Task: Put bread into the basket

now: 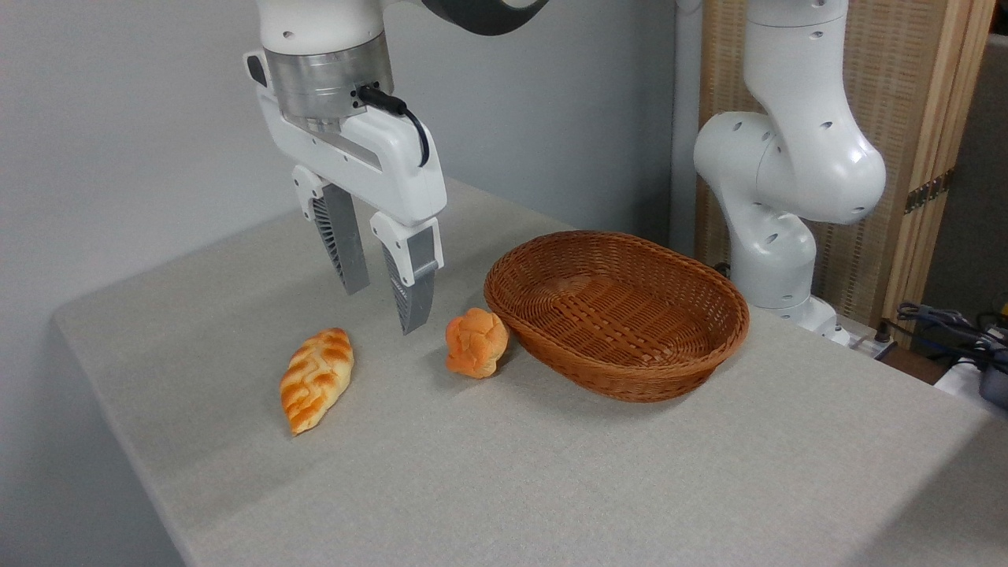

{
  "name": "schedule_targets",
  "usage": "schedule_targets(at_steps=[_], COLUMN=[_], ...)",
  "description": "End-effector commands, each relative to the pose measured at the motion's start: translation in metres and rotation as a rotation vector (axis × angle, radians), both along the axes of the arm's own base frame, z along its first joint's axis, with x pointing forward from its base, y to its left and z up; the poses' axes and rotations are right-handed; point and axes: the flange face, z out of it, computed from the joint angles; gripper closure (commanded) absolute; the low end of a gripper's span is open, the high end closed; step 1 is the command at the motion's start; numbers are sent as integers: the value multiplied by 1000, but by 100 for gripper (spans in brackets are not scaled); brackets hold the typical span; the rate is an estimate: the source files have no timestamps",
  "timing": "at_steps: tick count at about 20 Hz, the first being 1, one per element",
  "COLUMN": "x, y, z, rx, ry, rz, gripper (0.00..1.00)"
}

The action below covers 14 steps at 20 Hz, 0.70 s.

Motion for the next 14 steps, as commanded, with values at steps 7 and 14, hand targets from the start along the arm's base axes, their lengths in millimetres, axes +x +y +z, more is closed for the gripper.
schedule_targets(at_steps=[7, 14], x=[-4, -3], y=[-1, -3], z=[2, -5], rx=[-19, -17], ry=[22, 35], rz=[-12, -18], gripper=[0, 0])
